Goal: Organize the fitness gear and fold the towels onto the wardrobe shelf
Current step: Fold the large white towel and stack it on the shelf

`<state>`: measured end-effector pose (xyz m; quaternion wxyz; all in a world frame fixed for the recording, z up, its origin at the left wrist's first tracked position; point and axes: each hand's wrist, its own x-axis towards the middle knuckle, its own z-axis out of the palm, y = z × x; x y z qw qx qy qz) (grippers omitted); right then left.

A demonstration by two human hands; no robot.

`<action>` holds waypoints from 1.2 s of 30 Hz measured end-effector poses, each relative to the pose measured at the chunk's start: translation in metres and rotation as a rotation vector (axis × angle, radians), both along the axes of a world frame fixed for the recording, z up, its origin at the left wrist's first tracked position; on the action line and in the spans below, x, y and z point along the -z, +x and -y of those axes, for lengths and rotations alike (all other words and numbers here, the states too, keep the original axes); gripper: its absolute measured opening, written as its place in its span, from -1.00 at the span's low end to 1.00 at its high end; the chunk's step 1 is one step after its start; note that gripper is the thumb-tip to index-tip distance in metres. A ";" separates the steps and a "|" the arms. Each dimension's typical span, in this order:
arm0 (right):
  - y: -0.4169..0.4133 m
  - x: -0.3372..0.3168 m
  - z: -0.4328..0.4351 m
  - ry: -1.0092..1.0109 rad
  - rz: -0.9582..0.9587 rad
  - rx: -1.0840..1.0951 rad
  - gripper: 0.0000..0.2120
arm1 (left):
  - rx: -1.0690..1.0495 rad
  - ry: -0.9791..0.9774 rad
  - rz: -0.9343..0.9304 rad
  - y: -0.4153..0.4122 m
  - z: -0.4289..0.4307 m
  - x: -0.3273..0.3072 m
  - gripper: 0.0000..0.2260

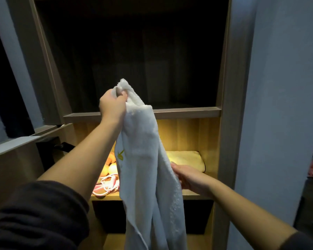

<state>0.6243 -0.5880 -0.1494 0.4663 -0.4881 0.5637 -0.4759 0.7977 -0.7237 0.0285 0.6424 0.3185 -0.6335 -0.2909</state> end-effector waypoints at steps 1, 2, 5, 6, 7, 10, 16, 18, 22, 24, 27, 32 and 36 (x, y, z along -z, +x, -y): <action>-0.002 0.007 0.000 -0.002 -0.013 0.003 -0.60 | -0.010 0.001 -0.006 0.001 0.001 0.001 -0.91; -0.003 0.010 -0.001 -0.022 -0.020 0.022 -0.61 | -0.012 0.000 0.001 0.002 0.002 0.003 -0.90; -0.007 0.010 0.001 -0.131 -0.041 0.172 -0.75 | -0.017 0.000 0.094 0.003 0.007 0.010 -0.86; -0.008 0.006 0.002 -0.170 -0.040 0.217 -0.78 | -0.025 0.003 0.138 0.004 0.009 0.012 -0.84; -0.009 0.001 0.003 -0.213 -0.041 0.264 -0.78 | -0.030 -0.006 0.193 0.005 0.010 0.014 -0.83; -0.008 -0.026 0.002 -0.333 -0.112 0.424 -0.72 | -0.057 -0.107 0.553 0.014 0.010 0.028 -0.78; 0.004 -0.078 -0.005 -0.442 -0.324 0.342 -0.66 | 0.366 -0.273 1.107 0.008 -0.018 0.081 -0.41; 0.014 -0.085 -0.006 -0.454 -0.364 0.245 -0.66 | 0.549 -0.231 1.005 0.000 -0.027 0.088 -0.46; 0.018 -0.087 -0.011 -0.446 -0.330 0.182 -0.68 | 0.597 -0.137 0.812 -0.011 -0.037 0.099 -0.96; 0.015 -0.080 -0.014 -0.436 -0.303 0.220 -0.65 | 0.524 -0.114 0.696 -0.014 -0.039 0.103 -0.89; 0.014 -0.057 -0.017 -0.353 -0.277 0.250 -0.62 | 0.422 -0.095 0.502 -0.015 -0.041 0.104 -0.86; 0.011 -0.016 -0.021 -0.135 -0.070 0.206 -0.53 | 0.212 0.028 0.225 -0.011 -0.032 0.091 -0.90; -0.001 0.001 -0.031 -0.006 -0.067 0.142 -0.43 | 0.045 0.173 -0.062 0.015 -0.002 0.077 -0.94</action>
